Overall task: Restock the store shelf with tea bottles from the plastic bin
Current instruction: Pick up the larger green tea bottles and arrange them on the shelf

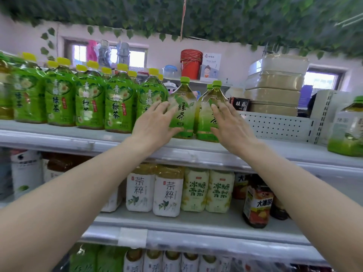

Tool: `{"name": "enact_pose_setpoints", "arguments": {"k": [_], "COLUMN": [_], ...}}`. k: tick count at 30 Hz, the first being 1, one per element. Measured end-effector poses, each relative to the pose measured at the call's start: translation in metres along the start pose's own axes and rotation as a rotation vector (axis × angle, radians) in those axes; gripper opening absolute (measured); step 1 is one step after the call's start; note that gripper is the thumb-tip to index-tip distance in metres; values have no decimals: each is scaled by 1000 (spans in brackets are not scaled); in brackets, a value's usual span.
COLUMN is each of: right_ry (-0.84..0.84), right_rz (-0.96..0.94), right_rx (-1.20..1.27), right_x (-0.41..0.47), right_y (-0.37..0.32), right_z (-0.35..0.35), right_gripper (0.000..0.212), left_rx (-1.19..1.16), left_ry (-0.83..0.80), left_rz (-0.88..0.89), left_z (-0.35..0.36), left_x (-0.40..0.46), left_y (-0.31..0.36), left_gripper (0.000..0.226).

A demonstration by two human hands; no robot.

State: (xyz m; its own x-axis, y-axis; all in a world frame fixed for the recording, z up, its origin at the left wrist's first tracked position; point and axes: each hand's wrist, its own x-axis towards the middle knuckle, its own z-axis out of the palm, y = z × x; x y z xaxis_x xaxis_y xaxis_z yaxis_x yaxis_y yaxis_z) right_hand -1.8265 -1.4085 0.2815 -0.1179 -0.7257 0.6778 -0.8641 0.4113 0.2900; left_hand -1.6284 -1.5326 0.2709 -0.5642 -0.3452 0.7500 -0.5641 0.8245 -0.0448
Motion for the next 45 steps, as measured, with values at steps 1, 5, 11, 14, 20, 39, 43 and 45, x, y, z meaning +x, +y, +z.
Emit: {"name": "enact_pose_setpoints", "arguments": {"k": [1, 5, 11, 14, 20, 39, 43, 45], "right_ry": [2, 30, 28, -10, -204, -906, -1064, -1191], "right_rz": [-2, 2, -23, -64, -142, -152, -95, -70], "right_rx": [-4, 6, 33, 59, 188, 565, 560, 559], "right_x": [-7, -38, -109, -159, -280, -607, -677, -712], "right_y": [-6, -37, -110, -150, -224, -417, -436, -444], "right_z": [-4, -24, -27, -3, 69, 380, 448, 487], "right_gripper": [71, 69, 61, 58, 51, 62, 67, 69], "left_rx": [-9, -67, -100, -120, -226, -403, -406, -427], "left_ry": [6, 73, 99, 58, -133, -781, -922, -965], "left_rz": [1, 42, 54, 27, -84, -399, -451, -453], "left_z": [-5, -21, -30, -15, 50, 317, 384, 416], "left_x": [-9, -51, -144, -200, -320, -781, -869, -909], "left_y": [-3, -20, -52, -72, -111, -95, -87, -82], "left_gripper": [69, 61, 50, 51, 52, 60, 59, 55]}}
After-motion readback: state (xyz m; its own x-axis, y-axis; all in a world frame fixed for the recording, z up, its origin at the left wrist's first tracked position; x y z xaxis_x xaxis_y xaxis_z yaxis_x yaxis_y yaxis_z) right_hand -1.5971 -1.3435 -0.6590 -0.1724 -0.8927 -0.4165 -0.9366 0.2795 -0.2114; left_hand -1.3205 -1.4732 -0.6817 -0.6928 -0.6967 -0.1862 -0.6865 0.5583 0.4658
